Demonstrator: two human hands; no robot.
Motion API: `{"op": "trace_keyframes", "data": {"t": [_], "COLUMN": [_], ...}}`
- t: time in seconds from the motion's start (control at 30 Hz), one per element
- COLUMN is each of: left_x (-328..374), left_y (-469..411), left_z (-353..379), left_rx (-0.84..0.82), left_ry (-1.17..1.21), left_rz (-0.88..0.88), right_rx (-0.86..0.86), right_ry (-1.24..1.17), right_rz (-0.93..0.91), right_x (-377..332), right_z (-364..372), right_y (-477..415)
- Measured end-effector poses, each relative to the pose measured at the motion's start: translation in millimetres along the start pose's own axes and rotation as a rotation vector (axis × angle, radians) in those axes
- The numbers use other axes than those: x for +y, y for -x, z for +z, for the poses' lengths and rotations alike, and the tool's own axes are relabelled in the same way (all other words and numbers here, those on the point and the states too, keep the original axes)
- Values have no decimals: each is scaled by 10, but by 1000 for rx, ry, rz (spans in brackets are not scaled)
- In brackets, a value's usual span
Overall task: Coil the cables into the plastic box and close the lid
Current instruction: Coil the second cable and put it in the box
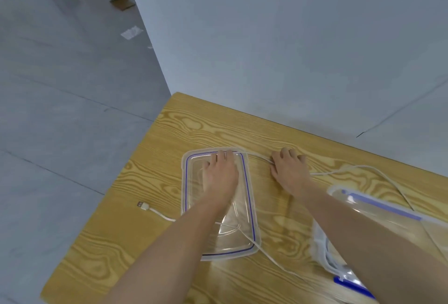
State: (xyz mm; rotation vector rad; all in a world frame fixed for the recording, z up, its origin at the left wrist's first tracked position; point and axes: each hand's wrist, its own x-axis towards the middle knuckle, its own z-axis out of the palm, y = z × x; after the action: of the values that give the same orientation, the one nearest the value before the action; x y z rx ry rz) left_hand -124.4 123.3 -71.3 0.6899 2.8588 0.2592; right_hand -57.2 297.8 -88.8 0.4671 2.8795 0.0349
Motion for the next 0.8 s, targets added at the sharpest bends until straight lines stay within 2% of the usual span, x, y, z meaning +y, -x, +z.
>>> {"op": "trace_keyframes", "data": {"t": [0.23, 0.43, 0.6, 0.73, 0.8], "left_x": [19, 20, 64, 226, 301], "left_y": [26, 104, 196, 305, 369], "left_z": [-17, -193, -418, -701, -799], "left_rx": [-74, -38, 65, 155, 183], "left_ry": [-12, 51, 142, 304, 417], "left_rz": [-21, -15, 36, 66, 75], "right_rx": [-22, -23, 108, 193, 288], "right_ry": [31, -1, -90, -73, -178], "right_rz": [-28, -9, -28, -64, -60], "right_x": [48, 87, 262, 477, 604], "right_z": [63, -70, -393, -721, -886], "right_y": [-43, 26, 207, 398, 536]}}
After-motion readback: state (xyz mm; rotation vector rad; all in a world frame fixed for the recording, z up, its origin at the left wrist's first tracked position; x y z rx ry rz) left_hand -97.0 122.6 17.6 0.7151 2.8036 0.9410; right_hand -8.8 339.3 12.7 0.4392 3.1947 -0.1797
